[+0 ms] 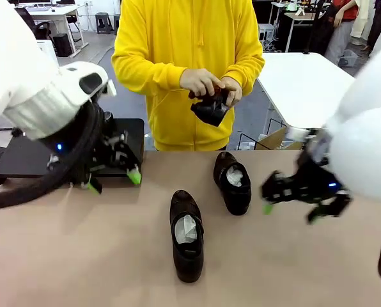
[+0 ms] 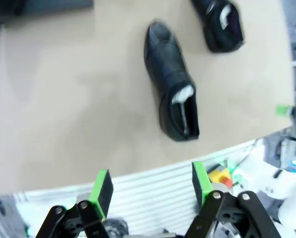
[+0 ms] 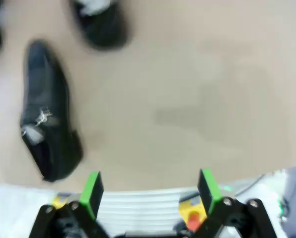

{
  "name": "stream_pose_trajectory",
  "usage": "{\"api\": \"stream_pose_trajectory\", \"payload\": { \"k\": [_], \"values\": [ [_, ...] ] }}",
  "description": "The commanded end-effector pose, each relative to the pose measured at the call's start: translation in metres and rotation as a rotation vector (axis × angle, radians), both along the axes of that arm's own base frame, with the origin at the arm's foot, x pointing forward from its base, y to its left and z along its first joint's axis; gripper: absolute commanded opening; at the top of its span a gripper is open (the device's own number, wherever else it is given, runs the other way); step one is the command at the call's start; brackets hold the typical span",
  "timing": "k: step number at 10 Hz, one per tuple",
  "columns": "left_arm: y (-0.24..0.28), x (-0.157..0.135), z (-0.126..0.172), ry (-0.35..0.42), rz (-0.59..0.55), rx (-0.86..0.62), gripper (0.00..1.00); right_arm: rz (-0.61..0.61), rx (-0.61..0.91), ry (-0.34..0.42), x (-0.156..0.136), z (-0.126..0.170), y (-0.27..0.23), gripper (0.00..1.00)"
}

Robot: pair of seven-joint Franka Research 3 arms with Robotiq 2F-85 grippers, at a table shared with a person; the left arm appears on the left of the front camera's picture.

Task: Organize the shoes by placing them on the stand.
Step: Place the Shoe from the middle of the table onto the Shoes Stand.

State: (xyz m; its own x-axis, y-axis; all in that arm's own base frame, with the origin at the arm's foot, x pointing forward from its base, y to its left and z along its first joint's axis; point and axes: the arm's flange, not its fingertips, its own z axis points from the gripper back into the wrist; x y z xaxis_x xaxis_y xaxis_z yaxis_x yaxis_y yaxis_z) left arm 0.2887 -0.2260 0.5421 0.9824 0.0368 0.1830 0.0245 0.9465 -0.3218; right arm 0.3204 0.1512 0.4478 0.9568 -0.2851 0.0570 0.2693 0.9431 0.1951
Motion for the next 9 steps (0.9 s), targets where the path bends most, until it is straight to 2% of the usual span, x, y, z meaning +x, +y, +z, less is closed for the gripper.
{"api": "stream_pose_trajectory", "payload": {
  "k": [1, 2, 3, 4, 5, 6, 7, 9],
  "values": [
    [-0.014, -0.017, -0.021, 0.078, 0.059, -0.021, 0.83, -0.265, 0.02, 0.039, -0.001, -0.013, -0.053, 1.0],
    [-0.028, -0.016, -0.039, 0.096, 0.083, 0.018, 0.83, -0.35, 0.033, 0.023, -0.004, -0.012, -0.07, 1.0],
    [-0.04, -0.01, -0.059, 0.066, 0.121, 0.084, 0.83, -0.498, 0.036, 0.038, -0.005, -0.013, -0.084, 1.0],
    [-0.051, -0.002, -0.081, 0.054, 0.127, 0.122, 0.83, -0.262, 0.008, 0.032, 0.022, 0.0, -0.071, 1.0],
    [-0.059, 0.003, -0.099, 0.025, 0.138, 0.136, 0.83, -0.262, 0.008, 0.032, 0.022, 0.0, -0.071, 1.0],
    [-0.068, 0.008, -0.118, 0.0, 0.101, 0.136, 0.83, -0.262, 0.008, 0.032, 0.022, 0.0, -0.071, 1.0],
    [-0.075, 0.012, -0.128, -0.033, 0.043, 0.116, 0.83, -0.262, 0.008, 0.032, 0.022, 0.0, -0.071, 1.0],
    [-0.088, 0.017, -0.137, -0.05, 0.005, 0.126, 0.83, -0.262, 0.008, 0.032, 0.022, 0.0, -0.071, 1.0]
  ]
}}
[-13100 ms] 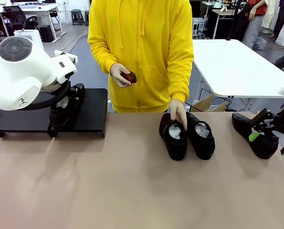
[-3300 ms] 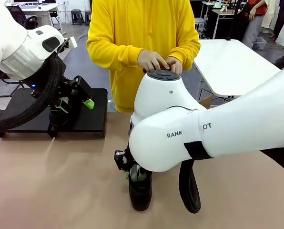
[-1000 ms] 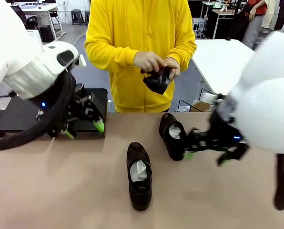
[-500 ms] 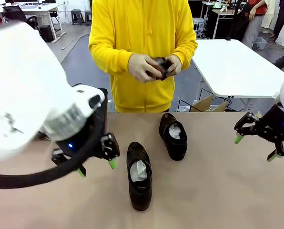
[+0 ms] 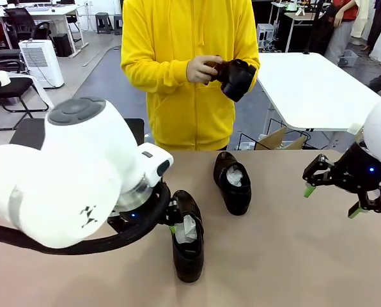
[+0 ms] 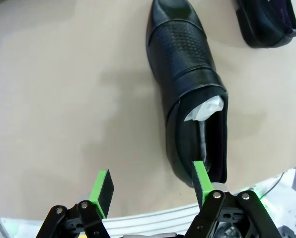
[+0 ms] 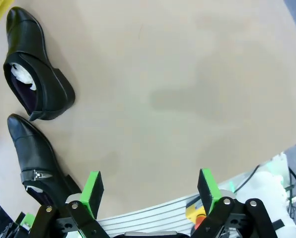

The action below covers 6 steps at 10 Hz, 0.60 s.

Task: Organize the shoes by placing them on the stand.
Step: Place the Shoe from the middle of the table onto the Shoes Stand.

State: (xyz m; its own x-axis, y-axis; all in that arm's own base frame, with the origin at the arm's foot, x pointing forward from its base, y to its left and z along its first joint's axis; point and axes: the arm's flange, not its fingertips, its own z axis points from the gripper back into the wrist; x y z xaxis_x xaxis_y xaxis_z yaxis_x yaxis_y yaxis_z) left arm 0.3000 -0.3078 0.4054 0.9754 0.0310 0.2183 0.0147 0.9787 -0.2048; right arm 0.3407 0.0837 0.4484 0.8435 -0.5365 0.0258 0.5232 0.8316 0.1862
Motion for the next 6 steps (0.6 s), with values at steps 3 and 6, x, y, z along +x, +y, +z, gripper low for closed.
{"api": "stream_pose_trajectory", "payload": {
  "k": [3, 6],
  "values": [
    [-0.028, 0.011, -0.013, -0.009, -0.066, 0.055, 0.83, 0.015, 0.004, -0.001, 0.001, -0.001, -0.003, 1.0],
    [-0.039, 0.017, -0.035, 0.034, -0.054, 0.12, 0.83, 0.015, 0.004, -0.001, 0.001, -0.001, -0.003, 1.0]
  ]
}}
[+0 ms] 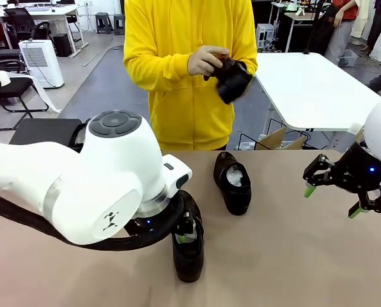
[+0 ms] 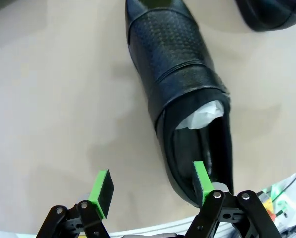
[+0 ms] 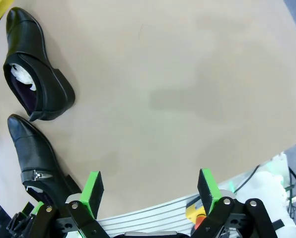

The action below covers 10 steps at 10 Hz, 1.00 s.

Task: Organize the shoes by placing them on the stand.
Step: Place the Shoe from the middle of the table onto the Shoes Stand.

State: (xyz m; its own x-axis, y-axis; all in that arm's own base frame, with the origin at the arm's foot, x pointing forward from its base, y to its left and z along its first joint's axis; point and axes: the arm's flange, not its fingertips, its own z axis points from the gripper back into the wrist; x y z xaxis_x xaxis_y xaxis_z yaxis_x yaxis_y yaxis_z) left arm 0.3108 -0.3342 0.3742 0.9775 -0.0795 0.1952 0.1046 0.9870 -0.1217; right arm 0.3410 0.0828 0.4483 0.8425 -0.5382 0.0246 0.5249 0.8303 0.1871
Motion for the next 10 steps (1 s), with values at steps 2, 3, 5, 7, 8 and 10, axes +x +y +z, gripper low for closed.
{"api": "stream_pose_trajectory", "payload": {
  "k": [2, 3, 5, 7, 8, 10],
  "values": [
    [-0.017, 0.01, -0.017, 0.058, 0.084, 0.039, 0.7, 0.017, 0.003, -0.002, 0.001, -0.001, -0.003, 1.0],
    [-0.019, 0.013, -0.02, 0.063, 0.089, 0.03, 0.59, 0.017, 0.003, -0.002, 0.001, -0.001, -0.003, 1.0],
    [-0.025, 0.014, -0.023, 0.065, 0.08, 0.059, 0.27, 0.017, 0.003, -0.002, 0.001, -0.001, -0.003, 1.0],
    [-0.025, 0.015, -0.022, 0.063, 0.078, 0.077, 0.0, 0.017, 0.003, -0.002, 0.001, -0.001, -0.003, 1.0],
    [-0.026, 0.015, -0.022, 0.062, 0.077, 0.082, 0.0, 0.017, 0.003, -0.002, 0.001, -0.001, -0.003, 1.0],
    [-0.027, 0.02, -0.025, 0.073, 0.081, 0.08, 0.0, 0.017, 0.003, -0.002, 0.001, -0.001, -0.003, 1.0]
  ]
}}
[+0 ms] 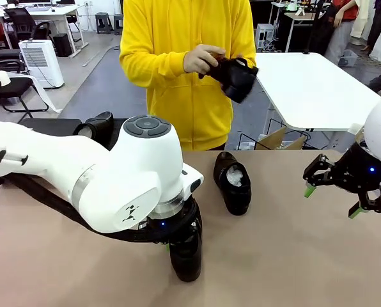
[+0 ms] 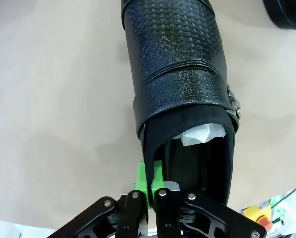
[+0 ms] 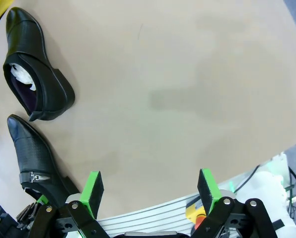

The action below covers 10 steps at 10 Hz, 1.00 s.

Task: Organize the shoes by placing them on the stand.
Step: Place the Shoe from the middle of the table onto the Shoes Stand.

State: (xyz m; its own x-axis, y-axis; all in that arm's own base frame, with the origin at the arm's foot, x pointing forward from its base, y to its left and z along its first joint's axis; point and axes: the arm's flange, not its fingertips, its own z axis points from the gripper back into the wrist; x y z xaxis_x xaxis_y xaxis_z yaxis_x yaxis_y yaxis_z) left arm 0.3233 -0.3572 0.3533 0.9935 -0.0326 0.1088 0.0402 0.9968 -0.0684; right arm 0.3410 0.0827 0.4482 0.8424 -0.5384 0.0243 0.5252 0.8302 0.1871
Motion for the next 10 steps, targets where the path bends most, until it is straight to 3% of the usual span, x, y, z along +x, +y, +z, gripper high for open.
{"api": "stream_pose_trajectory", "payload": {
  "k": [1, 2, 4, 7, 10],
  "values": [
    [-0.004, 0.01, -0.005, -0.011, 0.018, 0.021, 0.0, 0.017, 0.003, -0.002, 0.001, -0.001, -0.002, 1.0],
    [0.007, 0.004, 0.037, 0.019, -0.043, -0.07, 0.0, 0.017, 0.003, -0.002, 0.001, -0.001, -0.002, 1.0],
    [0.009, 0.004, 0.041, 0.006, -0.044, -0.071, 0.0, 0.017, 0.003, -0.002, 0.001, -0.001, -0.002, 1.0],
    [0.067, 0.021, 0.125, -0.219, -0.065, -0.131, 0.0, 0.017, 0.003, -0.002, 0.001, -0.001, -0.002, 1.0],
    [0.13, 0.091, 0.141, -0.413, -0.001, -0.07, 0.0, 0.017, 0.003, -0.002, 0.001, -0.001, -0.002, 1.0]
  ]
}}
